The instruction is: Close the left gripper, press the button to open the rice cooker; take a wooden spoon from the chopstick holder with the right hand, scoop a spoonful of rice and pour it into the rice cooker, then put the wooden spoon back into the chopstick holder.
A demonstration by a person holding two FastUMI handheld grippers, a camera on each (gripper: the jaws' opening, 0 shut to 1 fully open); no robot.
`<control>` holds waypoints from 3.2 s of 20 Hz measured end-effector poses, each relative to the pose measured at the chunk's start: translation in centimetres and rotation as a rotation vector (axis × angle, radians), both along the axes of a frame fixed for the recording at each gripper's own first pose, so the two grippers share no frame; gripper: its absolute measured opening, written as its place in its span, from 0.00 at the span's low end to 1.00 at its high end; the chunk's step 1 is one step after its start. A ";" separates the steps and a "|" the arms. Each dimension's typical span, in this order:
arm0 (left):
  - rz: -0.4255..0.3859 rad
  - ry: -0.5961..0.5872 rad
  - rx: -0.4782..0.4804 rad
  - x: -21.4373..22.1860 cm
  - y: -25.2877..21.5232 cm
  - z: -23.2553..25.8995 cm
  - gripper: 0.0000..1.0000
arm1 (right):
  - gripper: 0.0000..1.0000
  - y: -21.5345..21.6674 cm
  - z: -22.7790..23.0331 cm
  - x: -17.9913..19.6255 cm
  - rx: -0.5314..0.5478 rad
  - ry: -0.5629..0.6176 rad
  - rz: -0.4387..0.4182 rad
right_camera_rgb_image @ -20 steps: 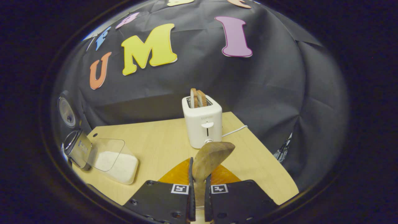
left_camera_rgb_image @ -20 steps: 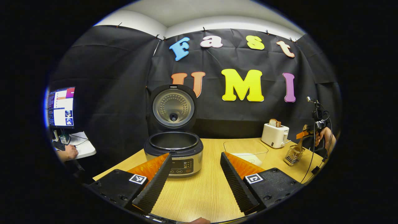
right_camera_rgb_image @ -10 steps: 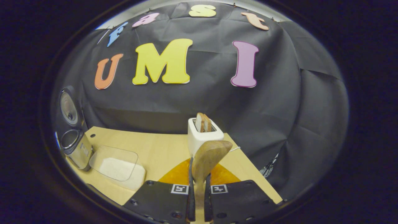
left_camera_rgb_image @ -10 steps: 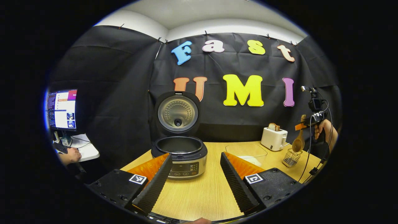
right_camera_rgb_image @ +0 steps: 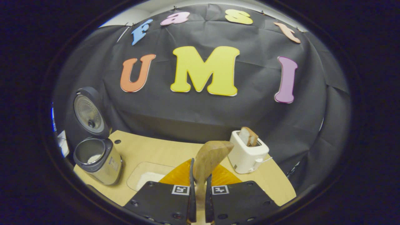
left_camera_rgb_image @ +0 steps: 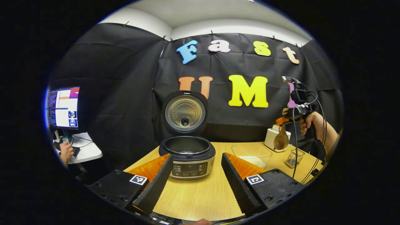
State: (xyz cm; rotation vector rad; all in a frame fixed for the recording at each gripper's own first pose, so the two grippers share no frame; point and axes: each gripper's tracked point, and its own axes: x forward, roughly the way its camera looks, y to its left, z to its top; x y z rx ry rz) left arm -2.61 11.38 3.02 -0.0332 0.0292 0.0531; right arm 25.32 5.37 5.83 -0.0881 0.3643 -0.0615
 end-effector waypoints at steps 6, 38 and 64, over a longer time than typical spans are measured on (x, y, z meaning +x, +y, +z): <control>0.028 0.008 -0.004 0.1 1.8 -0.2 0.99 | 0.11 5.9 -5.3 5.0 -0.015 0.005 -0.066; 0.012 0.090 -0.035 1.8 2.2 -3.0 0.99 | 0.12 8.4 -16.0 3.4 0.254 0.256 -0.071; -0.012 0.115 -0.088 2.5 1.5 -4.0 0.99 | 0.11 6.8 -17.1 1.8 1.053 0.383 -0.180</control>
